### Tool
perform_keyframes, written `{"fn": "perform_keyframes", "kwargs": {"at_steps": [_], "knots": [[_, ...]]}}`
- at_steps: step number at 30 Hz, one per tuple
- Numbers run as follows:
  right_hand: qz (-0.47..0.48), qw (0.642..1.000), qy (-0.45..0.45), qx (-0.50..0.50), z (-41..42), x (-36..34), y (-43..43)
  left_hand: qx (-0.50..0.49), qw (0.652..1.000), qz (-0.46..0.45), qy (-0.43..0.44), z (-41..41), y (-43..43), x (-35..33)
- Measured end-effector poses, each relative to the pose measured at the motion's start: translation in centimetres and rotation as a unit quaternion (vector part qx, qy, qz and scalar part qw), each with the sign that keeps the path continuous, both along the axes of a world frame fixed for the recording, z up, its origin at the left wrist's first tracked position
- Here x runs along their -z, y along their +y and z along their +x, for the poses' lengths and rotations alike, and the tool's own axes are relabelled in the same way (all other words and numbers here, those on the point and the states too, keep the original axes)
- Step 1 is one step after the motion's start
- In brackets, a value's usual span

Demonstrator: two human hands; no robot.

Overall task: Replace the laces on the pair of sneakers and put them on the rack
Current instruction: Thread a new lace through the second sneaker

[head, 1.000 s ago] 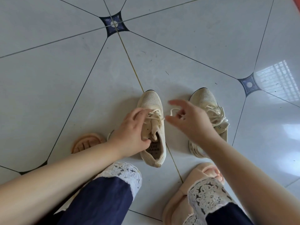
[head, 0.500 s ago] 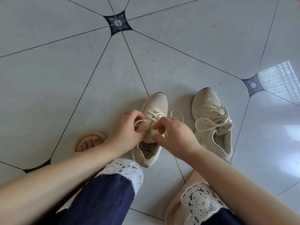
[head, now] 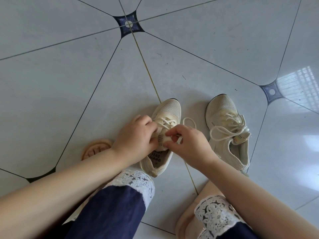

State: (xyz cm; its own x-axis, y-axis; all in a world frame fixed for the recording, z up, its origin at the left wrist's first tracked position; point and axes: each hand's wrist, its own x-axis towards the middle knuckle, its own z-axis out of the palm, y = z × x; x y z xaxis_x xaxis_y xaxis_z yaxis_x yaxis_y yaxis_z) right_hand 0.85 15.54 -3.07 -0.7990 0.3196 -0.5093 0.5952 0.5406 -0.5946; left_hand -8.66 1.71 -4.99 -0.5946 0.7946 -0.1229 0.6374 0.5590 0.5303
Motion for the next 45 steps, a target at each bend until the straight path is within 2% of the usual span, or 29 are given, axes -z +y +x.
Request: {"fn": "perform_keyframes", "kwargs": {"at_steps": [2,5,10,12,14,18,23,26,30,36,42,45], "knots": [[-0.003,1.0,-0.01,0.002,-0.2,-0.1,0.1,-0.088,0.994,0.016,-0.063,0.0,0.0,0.1],[-0.029,0.999,-0.025,0.001,-0.6,-0.6,0.6,-0.208,0.957,0.04,-0.197,-0.3,0.0,0.3],[-0.044,0.998,0.015,0.032,-2.1,-1.8,1.5,-0.346,0.839,0.062,-0.414,-0.4,0.3,0.0],[-0.052,0.997,0.034,0.038,-2.8,-2.1,1.4,-0.368,0.809,0.062,-0.454,-0.5,0.5,-0.1],[-0.063,0.995,0.054,0.052,-3.4,-2.2,0.9,-0.378,0.794,0.059,-0.472,-0.7,0.5,-0.3],[-0.069,0.992,0.043,0.101,-3.7,-1.4,-0.4,-0.401,0.751,0.069,-0.519,-0.7,0.4,-0.5],[-0.036,0.991,0.055,0.119,-3.0,-0.7,-0.8,-0.46,0.64,0.107,-0.607,-0.6,0.8,-1.1],[-0.014,0.992,0.042,0.121,-2.9,-0.5,-0.8,-0.469,0.605,0.104,-0.635,-0.5,1.0,-1.4],[0.035,0.997,0.019,0.067,-2.8,-0.4,-1.4,-0.452,0.595,0.1,-0.657,-0.5,1.0,-1.1],[0.022,0.996,0.022,0.088,-3.1,-0.1,-1.3,-0.446,0.603,0.112,-0.652,-0.6,1.1,-0.9],[0.024,0.999,0.0,0.043,-3.8,-0.2,-0.8,-0.413,0.639,0.117,-0.638,-0.5,0.9,-0.8],[0.035,0.999,-0.013,0.022,-4.2,-0.2,-0.8,-0.396,0.68,0.12,-0.606,-0.5,0.7,-0.4]]}}
